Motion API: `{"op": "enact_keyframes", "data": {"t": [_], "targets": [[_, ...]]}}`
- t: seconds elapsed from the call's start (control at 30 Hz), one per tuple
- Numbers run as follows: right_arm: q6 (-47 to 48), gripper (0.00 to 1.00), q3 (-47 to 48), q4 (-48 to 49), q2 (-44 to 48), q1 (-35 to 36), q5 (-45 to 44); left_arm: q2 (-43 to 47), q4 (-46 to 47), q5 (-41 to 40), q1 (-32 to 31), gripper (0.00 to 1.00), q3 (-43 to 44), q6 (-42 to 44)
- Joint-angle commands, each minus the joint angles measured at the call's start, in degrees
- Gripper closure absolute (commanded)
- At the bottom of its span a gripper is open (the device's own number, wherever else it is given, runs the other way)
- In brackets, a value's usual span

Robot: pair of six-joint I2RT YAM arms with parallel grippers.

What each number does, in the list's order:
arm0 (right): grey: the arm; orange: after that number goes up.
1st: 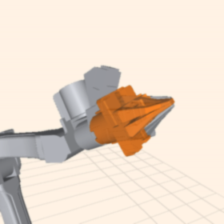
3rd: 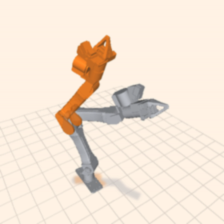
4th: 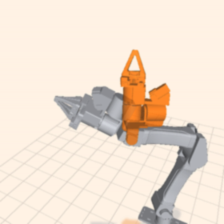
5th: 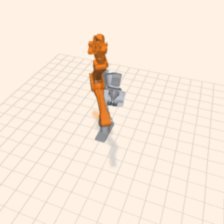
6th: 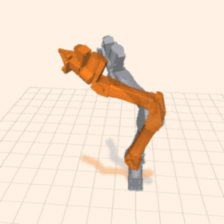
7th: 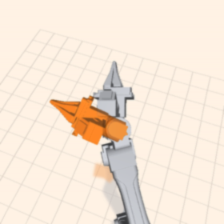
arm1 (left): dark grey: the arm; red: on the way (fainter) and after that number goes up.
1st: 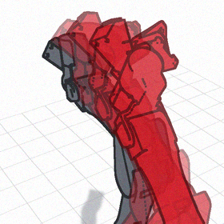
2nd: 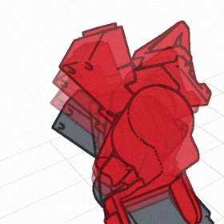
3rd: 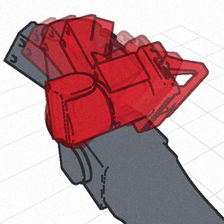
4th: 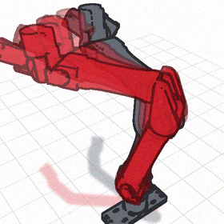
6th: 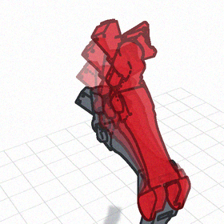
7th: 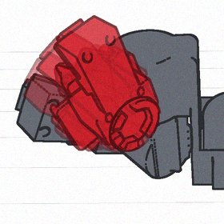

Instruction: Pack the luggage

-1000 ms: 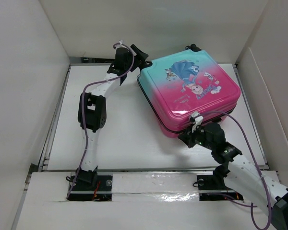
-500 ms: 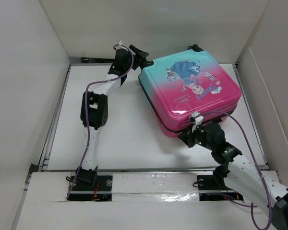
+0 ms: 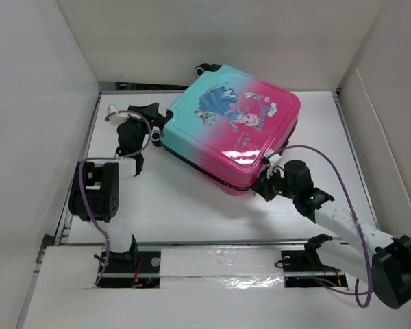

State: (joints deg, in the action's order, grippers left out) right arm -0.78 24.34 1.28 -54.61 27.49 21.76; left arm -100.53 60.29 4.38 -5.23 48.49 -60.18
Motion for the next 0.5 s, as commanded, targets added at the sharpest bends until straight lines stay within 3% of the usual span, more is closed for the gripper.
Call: {"op": "enact_keyframes", "data": {"t": [0.0,0.13,0.27,0.3,0.4,0.43,0.47], "targets": [[-1.9,1.00,8.7,12.4,-5.5,-0.9,3.3,11.5,10.1,-0.1,-1.9,1.00,-14.2,-0.9],[-1.6,1.00,16.3,13.5,-12.1,-2.3,5.8,22.9,7.6,-6.4,-3.8,1.00,-23.6,2.3],[-2.7,1.00,19.0,16.5,-16.5,-5.1,5.7,34.9,-5.1,-11.5,-5.1,1.00,-26.6,5.7],[-2.7,1.00,18.7,16.6,-16.8,-6.8,6.4,39.2,-9.1,-13.8,-5.1,0.71,-24.7,6.7],[-4.2,1.00,17.0,18.8,-16.8,-9.0,6.1,45.7,-22.5,-20.5,-5.1,0.17,-18.5,11.3],[-5.2,1.00,15.9,20.0,-16.8,-10.4,5.9,47.1,-26.2,-22.5,-5.1,0.08,-16.1,11.7],[-5.4,1.00,15.7,20.1,-16.8,-11.0,5.9,48.2,-27.0,-23.4,-5.1,0.07,-16.1,11.8]]}}
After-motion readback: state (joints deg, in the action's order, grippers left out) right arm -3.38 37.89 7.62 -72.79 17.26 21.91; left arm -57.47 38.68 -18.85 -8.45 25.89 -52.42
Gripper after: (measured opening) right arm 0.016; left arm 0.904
